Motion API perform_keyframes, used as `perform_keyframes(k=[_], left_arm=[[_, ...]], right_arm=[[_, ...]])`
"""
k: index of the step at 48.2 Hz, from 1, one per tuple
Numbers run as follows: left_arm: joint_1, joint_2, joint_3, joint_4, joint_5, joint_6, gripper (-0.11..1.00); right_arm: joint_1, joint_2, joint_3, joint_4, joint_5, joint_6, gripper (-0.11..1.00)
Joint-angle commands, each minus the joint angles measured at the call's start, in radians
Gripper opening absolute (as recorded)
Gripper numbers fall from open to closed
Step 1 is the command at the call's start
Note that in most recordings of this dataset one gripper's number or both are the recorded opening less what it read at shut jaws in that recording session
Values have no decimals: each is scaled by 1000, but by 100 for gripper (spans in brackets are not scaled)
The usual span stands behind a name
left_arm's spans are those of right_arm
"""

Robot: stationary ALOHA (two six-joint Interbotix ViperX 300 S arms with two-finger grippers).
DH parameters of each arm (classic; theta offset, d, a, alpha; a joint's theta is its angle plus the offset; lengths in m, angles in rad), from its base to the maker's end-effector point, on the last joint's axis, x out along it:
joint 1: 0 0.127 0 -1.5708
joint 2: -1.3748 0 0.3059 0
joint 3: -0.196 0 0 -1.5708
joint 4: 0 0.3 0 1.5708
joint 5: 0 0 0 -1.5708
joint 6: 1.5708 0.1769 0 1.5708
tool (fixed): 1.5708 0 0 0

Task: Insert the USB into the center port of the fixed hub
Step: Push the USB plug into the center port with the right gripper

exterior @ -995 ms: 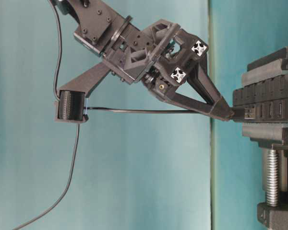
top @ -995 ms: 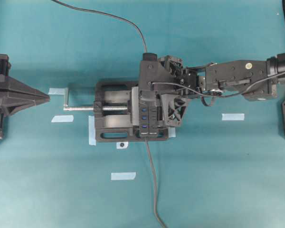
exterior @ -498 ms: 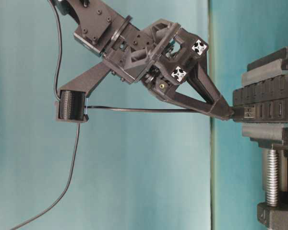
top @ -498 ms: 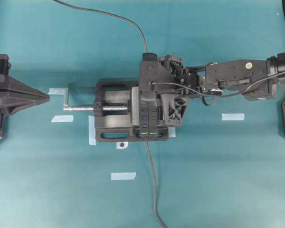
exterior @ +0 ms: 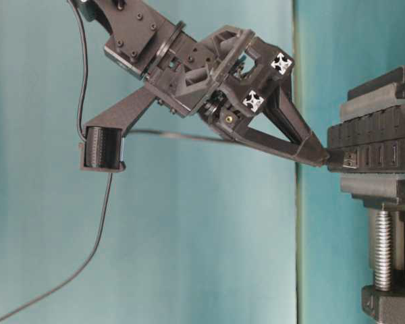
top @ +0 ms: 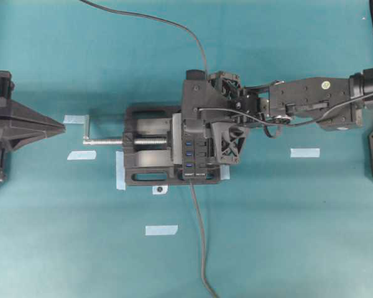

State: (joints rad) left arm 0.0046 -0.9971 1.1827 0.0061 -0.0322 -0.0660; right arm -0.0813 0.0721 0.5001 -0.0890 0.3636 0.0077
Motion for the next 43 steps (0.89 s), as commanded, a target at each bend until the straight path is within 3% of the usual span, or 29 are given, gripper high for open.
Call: perform_keyframes(k=[1, 43], left_arm=[[2, 5, -12, 2, -5, -2, 0], [2, 5, -11, 2, -8, -2, 0]], right_arm=[[-5, -12, -12, -3, 17, -11, 7], [3, 0, -64, -2, 74, -14, 7]])
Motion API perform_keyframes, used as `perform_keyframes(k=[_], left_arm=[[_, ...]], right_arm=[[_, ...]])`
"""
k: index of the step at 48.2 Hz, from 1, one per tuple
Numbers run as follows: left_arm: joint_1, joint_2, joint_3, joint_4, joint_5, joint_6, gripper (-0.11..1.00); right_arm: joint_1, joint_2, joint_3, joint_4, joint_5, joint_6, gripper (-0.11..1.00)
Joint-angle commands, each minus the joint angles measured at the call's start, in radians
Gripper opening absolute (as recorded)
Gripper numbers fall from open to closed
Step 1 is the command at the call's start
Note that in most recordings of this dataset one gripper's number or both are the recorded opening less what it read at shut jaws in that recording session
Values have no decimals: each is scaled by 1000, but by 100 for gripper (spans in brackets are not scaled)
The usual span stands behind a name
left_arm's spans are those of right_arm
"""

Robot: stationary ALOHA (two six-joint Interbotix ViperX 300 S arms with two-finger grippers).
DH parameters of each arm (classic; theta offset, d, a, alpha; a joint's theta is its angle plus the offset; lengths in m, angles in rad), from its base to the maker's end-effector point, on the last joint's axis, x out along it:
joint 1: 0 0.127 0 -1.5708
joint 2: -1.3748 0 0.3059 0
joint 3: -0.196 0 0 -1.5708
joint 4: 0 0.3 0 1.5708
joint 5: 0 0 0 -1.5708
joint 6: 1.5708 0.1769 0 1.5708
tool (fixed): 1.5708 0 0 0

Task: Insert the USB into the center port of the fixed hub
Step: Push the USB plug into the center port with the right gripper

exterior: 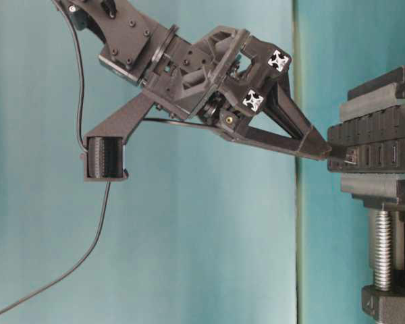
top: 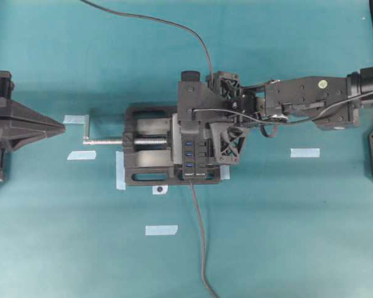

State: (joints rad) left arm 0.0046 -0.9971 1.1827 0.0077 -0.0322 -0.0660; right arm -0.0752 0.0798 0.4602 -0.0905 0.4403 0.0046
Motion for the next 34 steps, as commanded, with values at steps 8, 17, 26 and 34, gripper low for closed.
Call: perform_keyframes(k=[8, 17, 26, 34], left_arm=[[2, 5, -12, 0, -8, -2, 0], [2, 5, -12, 0, -9, -2, 0], [2, 5, -14, 0, -9, -2, 0], [2, 5, -12, 0, -9, -2, 0]], right_arm=[[0, 8, -28, 0, -8, -11, 7], [0, 18, -32, 0, -8, -9, 7], [0, 20, -32, 0, -8, -9, 7], [0, 20, -26, 0, -9, -8, 7]])
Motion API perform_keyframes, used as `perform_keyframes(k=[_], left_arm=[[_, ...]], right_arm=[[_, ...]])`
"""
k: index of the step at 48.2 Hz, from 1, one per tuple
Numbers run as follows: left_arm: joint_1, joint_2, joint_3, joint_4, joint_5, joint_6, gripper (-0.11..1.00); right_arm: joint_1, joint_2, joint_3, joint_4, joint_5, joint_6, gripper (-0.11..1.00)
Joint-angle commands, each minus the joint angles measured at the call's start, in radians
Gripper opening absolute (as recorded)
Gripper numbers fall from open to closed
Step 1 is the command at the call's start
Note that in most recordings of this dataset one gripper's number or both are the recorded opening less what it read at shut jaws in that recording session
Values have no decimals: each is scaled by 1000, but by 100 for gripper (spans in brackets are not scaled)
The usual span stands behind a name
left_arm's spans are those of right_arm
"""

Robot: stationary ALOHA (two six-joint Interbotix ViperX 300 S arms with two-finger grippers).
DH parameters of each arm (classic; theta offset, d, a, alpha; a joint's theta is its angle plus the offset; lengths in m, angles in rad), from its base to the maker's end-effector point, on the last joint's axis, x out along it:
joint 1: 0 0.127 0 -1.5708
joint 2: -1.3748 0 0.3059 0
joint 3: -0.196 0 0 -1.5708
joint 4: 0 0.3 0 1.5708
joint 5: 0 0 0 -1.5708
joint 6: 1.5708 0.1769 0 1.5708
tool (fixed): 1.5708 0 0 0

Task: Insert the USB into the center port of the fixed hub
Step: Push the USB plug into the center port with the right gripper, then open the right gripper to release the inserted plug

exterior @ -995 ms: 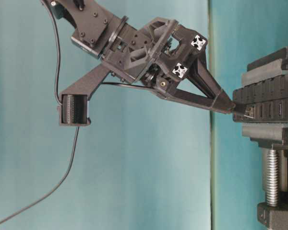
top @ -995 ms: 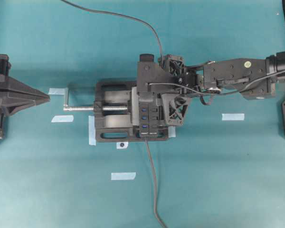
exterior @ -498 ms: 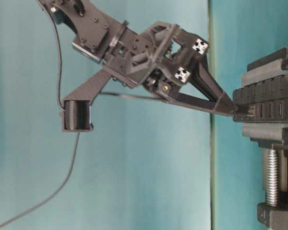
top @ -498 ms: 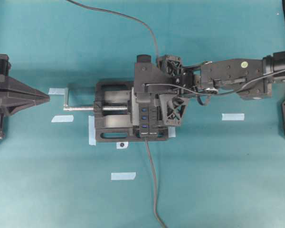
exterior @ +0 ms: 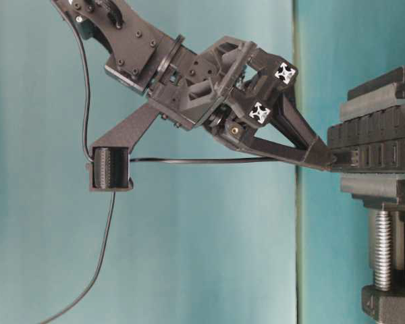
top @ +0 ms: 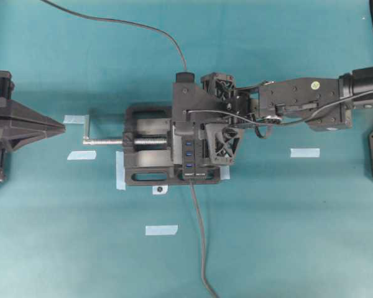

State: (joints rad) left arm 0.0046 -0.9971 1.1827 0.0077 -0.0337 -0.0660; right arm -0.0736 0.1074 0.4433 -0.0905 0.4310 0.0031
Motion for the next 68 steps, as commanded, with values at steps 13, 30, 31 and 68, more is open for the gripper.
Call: perform_keyframes(k=[13, 30, 31, 68], left_arm=[[2, 5, -12, 0, -8, -2, 0], [2, 5, -11, 0, -8, -2, 0], [2, 5, -12, 0, -8, -2, 0], [2, 5, -12, 0, -8, -3, 0]], right_arm=[[0, 3, -3, 3, 3, -6, 7], [2, 8, 14, 6, 2, -5, 7], [2, 8, 14, 6, 2, -5, 7], [8, 31, 28, 12, -6, -3, 6]])
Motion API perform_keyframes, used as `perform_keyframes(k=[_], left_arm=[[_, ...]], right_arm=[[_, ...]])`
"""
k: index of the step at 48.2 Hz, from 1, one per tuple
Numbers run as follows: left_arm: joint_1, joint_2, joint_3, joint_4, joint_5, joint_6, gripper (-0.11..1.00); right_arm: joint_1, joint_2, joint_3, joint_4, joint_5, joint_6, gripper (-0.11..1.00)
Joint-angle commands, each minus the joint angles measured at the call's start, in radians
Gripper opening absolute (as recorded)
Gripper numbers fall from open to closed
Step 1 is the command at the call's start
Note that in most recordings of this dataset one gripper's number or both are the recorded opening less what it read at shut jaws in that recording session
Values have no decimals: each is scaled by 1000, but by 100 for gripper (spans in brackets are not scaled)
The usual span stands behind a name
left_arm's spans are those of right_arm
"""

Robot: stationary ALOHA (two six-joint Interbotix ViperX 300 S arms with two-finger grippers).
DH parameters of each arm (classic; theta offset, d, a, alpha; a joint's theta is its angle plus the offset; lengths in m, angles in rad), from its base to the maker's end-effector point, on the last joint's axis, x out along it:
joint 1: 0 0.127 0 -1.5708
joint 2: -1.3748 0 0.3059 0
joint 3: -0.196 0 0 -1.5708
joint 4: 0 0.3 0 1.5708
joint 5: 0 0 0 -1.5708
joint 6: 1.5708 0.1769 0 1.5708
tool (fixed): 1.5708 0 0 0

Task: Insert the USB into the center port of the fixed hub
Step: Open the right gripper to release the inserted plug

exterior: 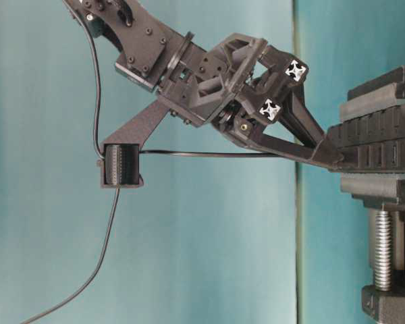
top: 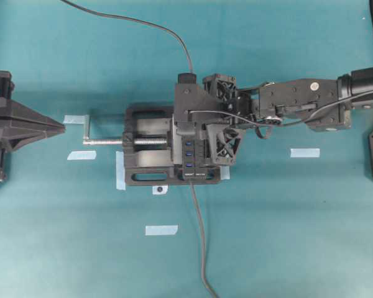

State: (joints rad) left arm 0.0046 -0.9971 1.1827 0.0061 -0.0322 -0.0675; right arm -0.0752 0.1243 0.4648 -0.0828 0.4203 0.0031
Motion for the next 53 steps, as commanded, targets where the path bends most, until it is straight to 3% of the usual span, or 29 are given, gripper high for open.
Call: perform_keyframes(k=[1, 21, 27, 34, 44, 47, 53], left_arm=[[2, 5, -12, 2, -9, -2, 0], [2, 5, -12, 2, -9, -2, 0], [2, 5, -12, 2, -9, -2, 0], [2, 5, -12, 2, -9, -2, 0], [2, 5, -12, 2, -9, -2, 0], [2, 5, -12, 2, -9, -2, 0], [2, 5, -12, 2, -9, -2, 0]], right_arm=[[8, 15, 6, 5, 6, -3, 6], [9, -3, -23, 5, 3, -6, 6], [9, -9, -23, 5, -11, -6, 11], [9, -18, -23, 5, -18, -3, 27], [8, -28, -25, 5, -15, 5, 73], [8, -29, -25, 5, -17, 5, 78], [8, -29, -25, 5, -18, 5, 76]])
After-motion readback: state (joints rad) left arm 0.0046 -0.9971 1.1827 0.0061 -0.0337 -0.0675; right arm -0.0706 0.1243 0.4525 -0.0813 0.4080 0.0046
